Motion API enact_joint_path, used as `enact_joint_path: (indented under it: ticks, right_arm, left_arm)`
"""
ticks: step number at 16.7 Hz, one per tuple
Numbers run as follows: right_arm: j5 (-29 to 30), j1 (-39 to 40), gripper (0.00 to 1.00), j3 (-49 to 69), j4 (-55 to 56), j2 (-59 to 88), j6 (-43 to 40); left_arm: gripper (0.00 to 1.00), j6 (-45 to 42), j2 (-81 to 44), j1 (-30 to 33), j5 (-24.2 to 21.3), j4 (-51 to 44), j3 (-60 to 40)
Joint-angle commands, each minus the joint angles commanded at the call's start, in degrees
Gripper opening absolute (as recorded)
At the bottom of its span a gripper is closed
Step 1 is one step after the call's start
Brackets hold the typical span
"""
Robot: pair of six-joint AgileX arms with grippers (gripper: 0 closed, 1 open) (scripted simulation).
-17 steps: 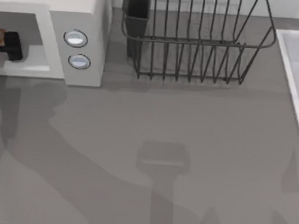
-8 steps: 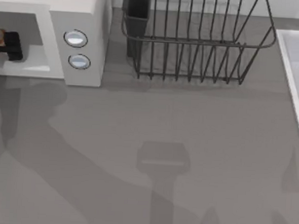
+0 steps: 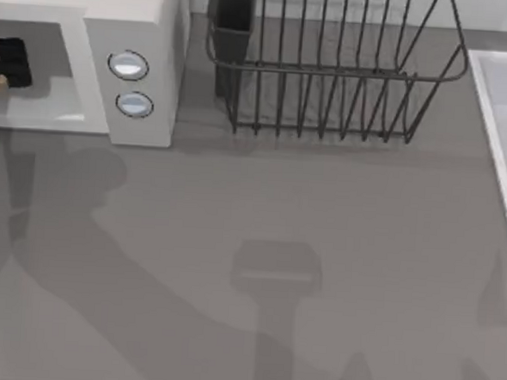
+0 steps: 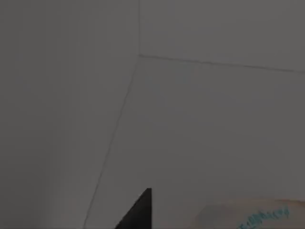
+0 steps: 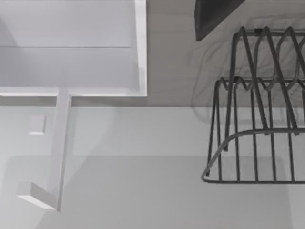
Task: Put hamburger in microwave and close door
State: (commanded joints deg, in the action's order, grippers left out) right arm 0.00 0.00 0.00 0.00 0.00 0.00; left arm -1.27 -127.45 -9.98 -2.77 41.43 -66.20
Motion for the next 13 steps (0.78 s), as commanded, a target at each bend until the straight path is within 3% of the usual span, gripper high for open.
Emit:
enact_joint_path:
  ticks: [13]
  right_arm:
    - [0.0,0.0,1.00,0.0,0.0,0.0,0.0]
  left_arm:
    - [1.00,-3.1,13.3,-4.0,-3.8,13.6,29.7]
